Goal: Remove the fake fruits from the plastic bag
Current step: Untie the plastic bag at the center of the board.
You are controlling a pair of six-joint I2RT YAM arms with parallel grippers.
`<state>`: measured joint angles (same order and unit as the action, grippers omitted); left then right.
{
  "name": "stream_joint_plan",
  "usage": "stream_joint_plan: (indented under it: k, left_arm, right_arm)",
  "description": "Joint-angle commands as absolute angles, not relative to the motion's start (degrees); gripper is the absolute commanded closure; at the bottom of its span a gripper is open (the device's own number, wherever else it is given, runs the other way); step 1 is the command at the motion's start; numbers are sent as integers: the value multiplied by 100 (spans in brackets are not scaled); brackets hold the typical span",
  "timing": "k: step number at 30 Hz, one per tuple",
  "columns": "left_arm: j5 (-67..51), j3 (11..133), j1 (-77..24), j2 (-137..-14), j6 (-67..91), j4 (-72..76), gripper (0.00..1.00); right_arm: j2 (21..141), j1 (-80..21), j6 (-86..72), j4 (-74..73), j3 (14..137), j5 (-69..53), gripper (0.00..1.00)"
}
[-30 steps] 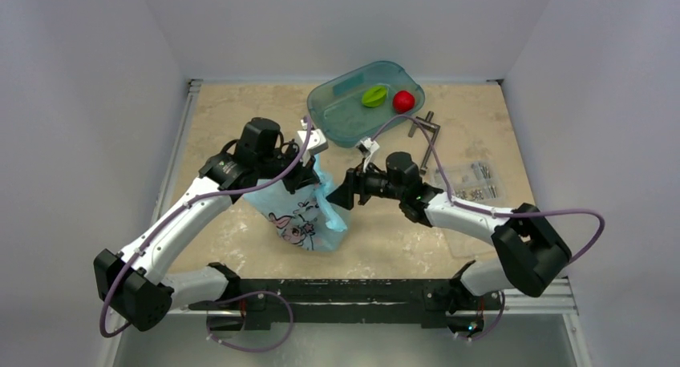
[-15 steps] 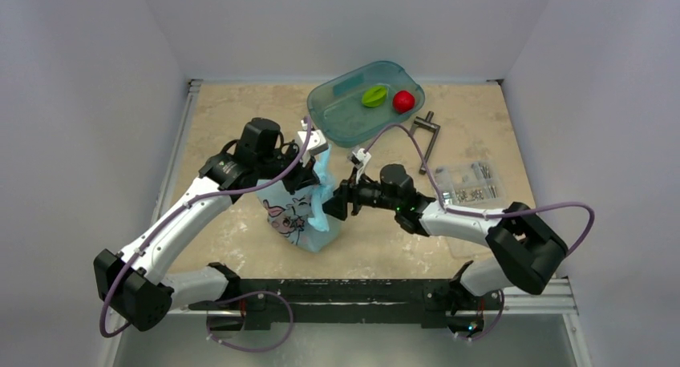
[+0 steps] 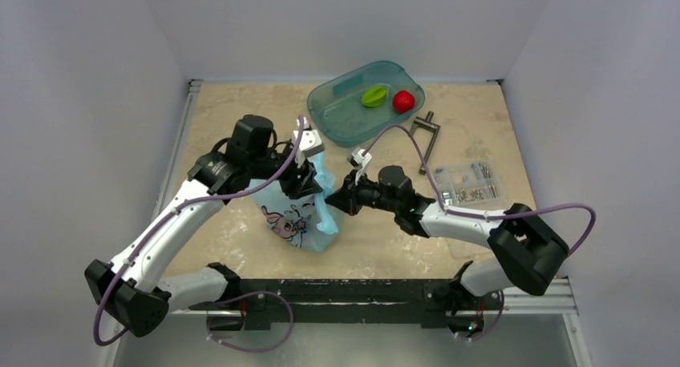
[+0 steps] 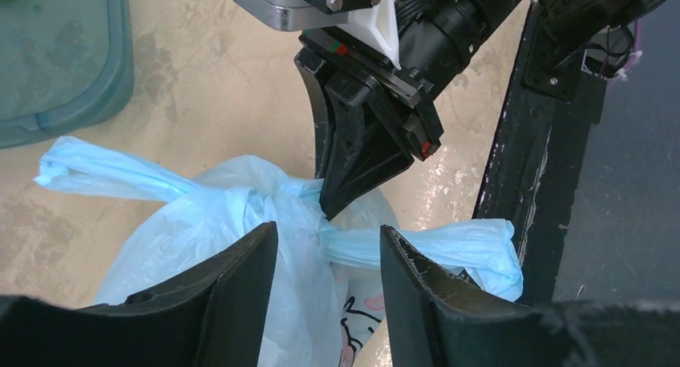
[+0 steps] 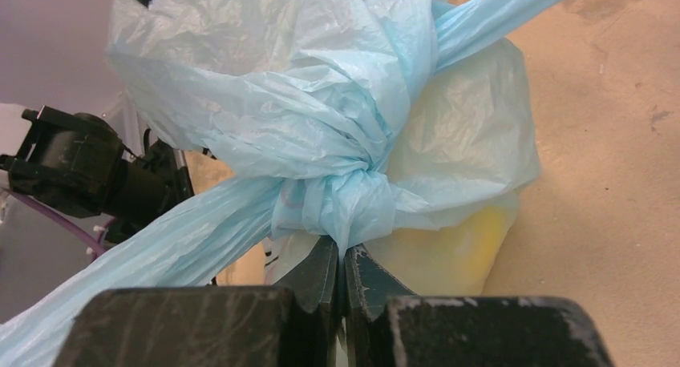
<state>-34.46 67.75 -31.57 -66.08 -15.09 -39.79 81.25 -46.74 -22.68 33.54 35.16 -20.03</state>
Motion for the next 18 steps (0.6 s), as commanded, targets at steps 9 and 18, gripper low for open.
stream_joint_plan:
  k: [9,18]
  left_arm:
    - [-2642,6800,-3166,-6679,-1147,-3565,46]
    - [-2379,6909,-3193,-7129,-1345,-3940,44]
  right_arm:
    - [7627,-5290,-973,2824,3866,-1390,100]
    - [7423,-5317,-841,2664,3927,-1206,100]
